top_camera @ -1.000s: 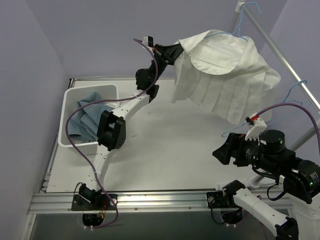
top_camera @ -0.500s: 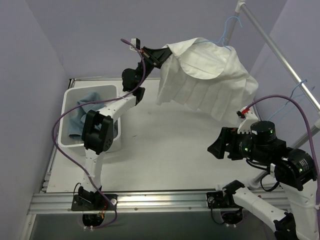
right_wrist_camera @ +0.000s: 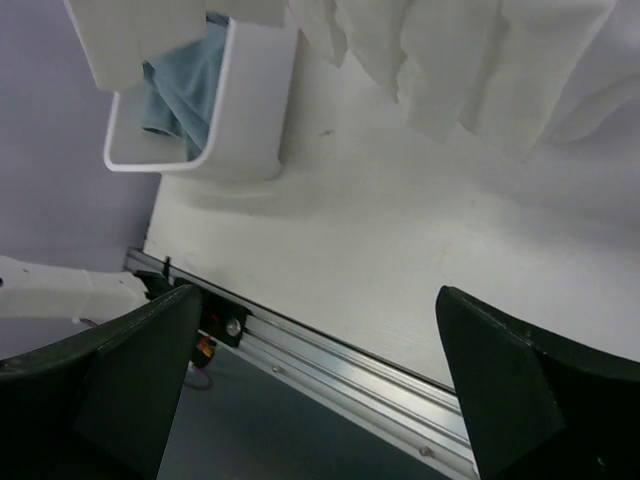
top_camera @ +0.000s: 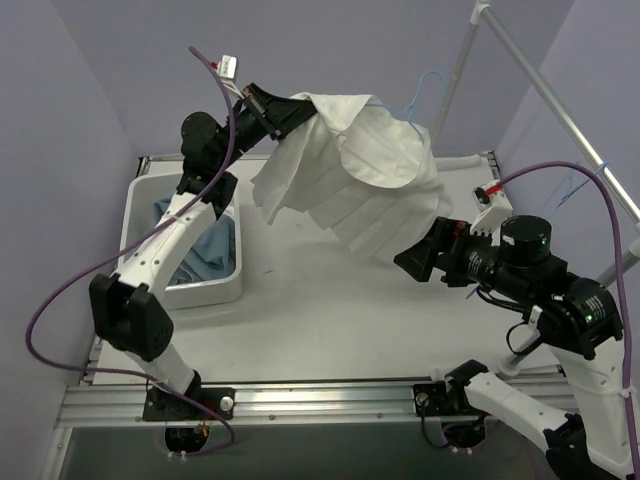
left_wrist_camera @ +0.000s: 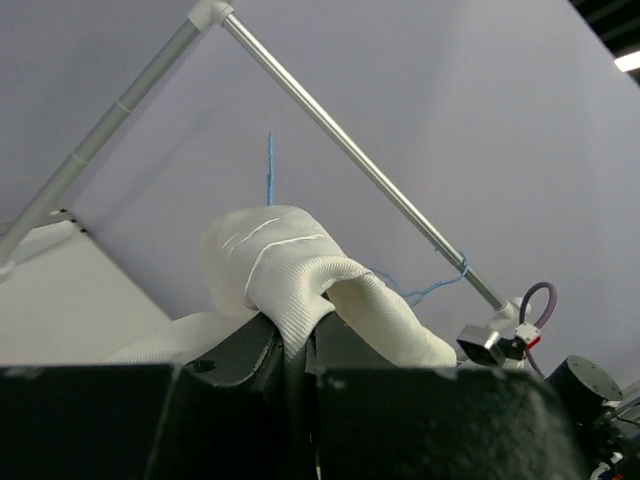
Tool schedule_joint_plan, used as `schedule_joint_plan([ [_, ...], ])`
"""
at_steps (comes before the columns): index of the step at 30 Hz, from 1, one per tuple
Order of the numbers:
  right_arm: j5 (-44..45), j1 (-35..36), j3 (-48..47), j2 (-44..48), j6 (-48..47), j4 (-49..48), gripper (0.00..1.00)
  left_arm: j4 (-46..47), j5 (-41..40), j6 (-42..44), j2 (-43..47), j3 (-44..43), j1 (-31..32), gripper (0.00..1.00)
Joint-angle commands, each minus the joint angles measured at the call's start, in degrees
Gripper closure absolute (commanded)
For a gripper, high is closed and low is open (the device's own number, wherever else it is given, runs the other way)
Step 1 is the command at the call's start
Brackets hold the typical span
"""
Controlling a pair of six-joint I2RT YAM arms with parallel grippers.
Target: Remove the skirt from the hanger
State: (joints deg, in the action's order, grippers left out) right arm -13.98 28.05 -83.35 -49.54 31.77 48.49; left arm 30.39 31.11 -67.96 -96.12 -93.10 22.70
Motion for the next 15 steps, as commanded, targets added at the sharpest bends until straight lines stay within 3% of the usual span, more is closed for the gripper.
schedule_joint_plan([
  [1, -1.66, -0.46, 4.84, 3.91, 8.29, -12.24, 0.0, -17.53, 0.97, 15.21, 9.26, -0.15, -0.46, 0.98],
  [4, -3.59, -0.46, 6.45, 2.62, 10.77, -15.26, 0.0, -27.64, -0.52, 22.33, 15.42, 1.34, -0.29, 0.98],
  [8, -4.39, -0.46, 0.58, -2.75, 9.02, -14.12, 0.05, -36.17, -2.98, 27.52, 25.51, 7.13, 0.06, 0.98],
  [15, -6.85, -0.45, -6.91, -10.04, 8.92, -20.7, 0.12, -42.95, -6.59, 28.41, 37.31, 15.22, 1.12, 0.98],
])
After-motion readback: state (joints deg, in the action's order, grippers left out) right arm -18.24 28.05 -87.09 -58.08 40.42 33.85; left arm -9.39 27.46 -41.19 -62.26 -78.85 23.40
